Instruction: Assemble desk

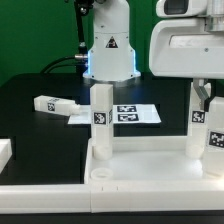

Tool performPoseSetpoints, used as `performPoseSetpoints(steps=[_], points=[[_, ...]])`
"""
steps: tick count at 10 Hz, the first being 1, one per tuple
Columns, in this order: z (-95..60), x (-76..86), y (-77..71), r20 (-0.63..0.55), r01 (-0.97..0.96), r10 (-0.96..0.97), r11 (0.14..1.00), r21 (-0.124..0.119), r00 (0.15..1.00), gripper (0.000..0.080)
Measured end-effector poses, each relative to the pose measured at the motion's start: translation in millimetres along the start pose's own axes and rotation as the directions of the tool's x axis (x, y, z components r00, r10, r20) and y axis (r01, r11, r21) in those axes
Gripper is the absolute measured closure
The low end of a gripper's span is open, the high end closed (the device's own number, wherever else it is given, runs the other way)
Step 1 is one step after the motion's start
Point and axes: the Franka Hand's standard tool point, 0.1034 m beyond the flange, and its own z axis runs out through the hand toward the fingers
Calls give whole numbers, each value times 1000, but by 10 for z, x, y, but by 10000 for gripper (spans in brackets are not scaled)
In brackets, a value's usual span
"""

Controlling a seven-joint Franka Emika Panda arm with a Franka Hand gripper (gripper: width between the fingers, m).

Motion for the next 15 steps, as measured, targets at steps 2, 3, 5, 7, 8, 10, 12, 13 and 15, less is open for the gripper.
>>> performPoseSetpoints(steps=[2, 3, 5, 7, 8, 10, 12, 13, 15], points=[[9, 15, 28, 18, -362, 362, 932, -21, 932, 511], [13, 56, 25, 37, -514, 515, 857, -40, 856, 511], [11, 77, 75, 65, -762, 762, 647, -38, 644, 511], [15, 66, 75, 64, -795, 796, 605, -45, 602, 511], [15, 63, 74, 62, -778, 779, 627, -44, 624, 485], [24, -36, -16, 47, -533, 535, 845, -40, 844, 304], [17, -113, -91, 65, -221, 221, 975, -17, 973, 200], [-12, -123, -88, 50, -154, 154, 988, -19, 987, 159], [-4, -96, -52, 48, 25, -24, 1000, -18, 999, 152]])
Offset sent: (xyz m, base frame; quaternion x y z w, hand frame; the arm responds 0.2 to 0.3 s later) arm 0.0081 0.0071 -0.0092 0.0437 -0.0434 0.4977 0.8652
